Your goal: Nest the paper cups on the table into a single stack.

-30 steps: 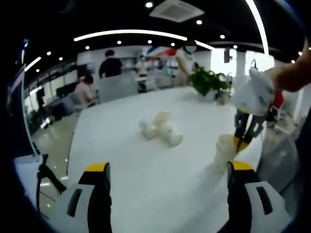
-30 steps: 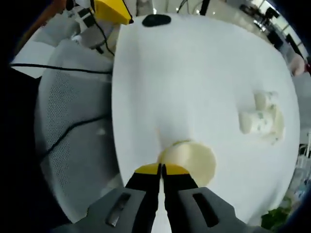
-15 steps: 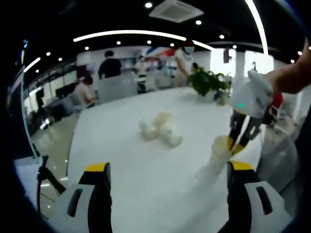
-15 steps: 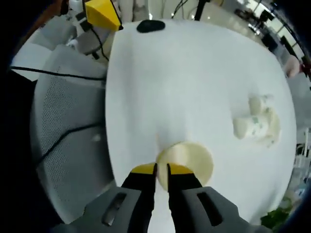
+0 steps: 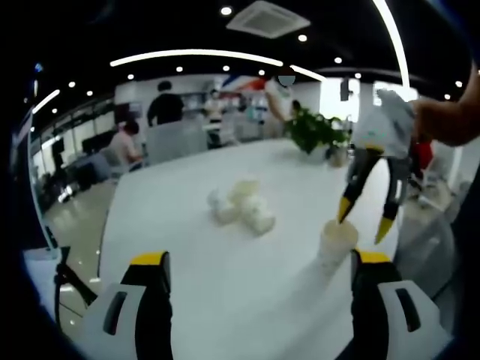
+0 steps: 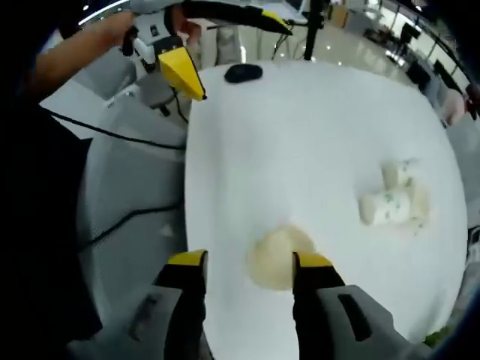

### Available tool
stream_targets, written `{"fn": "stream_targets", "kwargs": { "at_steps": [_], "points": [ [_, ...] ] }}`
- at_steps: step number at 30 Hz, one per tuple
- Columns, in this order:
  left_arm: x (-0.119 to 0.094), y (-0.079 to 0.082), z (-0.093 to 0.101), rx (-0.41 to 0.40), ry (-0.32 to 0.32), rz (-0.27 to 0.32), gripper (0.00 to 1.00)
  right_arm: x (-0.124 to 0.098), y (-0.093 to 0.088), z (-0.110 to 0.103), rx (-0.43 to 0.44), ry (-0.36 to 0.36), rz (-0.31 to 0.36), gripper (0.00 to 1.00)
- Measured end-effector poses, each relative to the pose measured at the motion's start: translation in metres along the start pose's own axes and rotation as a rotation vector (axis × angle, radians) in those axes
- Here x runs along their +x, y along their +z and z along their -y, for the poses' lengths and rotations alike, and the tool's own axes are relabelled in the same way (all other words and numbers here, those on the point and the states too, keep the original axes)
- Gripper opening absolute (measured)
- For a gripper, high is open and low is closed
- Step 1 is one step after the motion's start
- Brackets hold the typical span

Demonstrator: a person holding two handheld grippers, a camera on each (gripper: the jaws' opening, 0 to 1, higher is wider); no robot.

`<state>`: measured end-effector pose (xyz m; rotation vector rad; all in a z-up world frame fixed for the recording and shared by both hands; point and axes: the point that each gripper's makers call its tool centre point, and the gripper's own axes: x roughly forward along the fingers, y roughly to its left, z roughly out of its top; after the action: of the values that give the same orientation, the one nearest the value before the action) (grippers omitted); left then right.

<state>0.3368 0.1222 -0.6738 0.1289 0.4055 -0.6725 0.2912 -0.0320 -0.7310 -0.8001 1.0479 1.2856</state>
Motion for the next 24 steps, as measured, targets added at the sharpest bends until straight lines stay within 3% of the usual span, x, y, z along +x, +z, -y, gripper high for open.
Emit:
{"fn": "stream_targets", "kwargs": {
  "at_steps": [4,8,12,16,19,22,24],
  "points": [
    [0.0,0.004,0.002,-0.001,-0.007,0.008,0.98,-0.028,0.014,0.015,0.043,-0.044,0.145,0.47],
    [0.001,0.008,0.001,-0.016,-0.011,0.018,0.98,-0.061,0.016,0.047,0.118,-0.175,0.303,0.48],
    [0.003,0.016,0.003,-0.026,-0.022,0.041,0.98,-0.089,0.001,0.069,0.21,-0.271,0.406,0.49],
    [0.005,0.023,0.003,-0.03,-0.023,0.059,0.98,-0.103,-0.012,0.078,0.212,-0.334,0.501,0.52],
    [0.007,0.026,0.004,-0.037,-0.027,0.075,0.98,-0.106,-0.024,0.082,0.226,-0.396,0.562,0.6],
    [0.008,0.031,0.013,-0.039,-0.058,0.132,0.98,-0.11,-0.037,0.088,0.259,-0.45,0.619,0.66],
    [0.01,0.025,0.014,-0.022,-0.051,0.118,0.98,-0.111,-0.047,0.089,0.293,-0.469,0.662,0.71]
  ]
}}
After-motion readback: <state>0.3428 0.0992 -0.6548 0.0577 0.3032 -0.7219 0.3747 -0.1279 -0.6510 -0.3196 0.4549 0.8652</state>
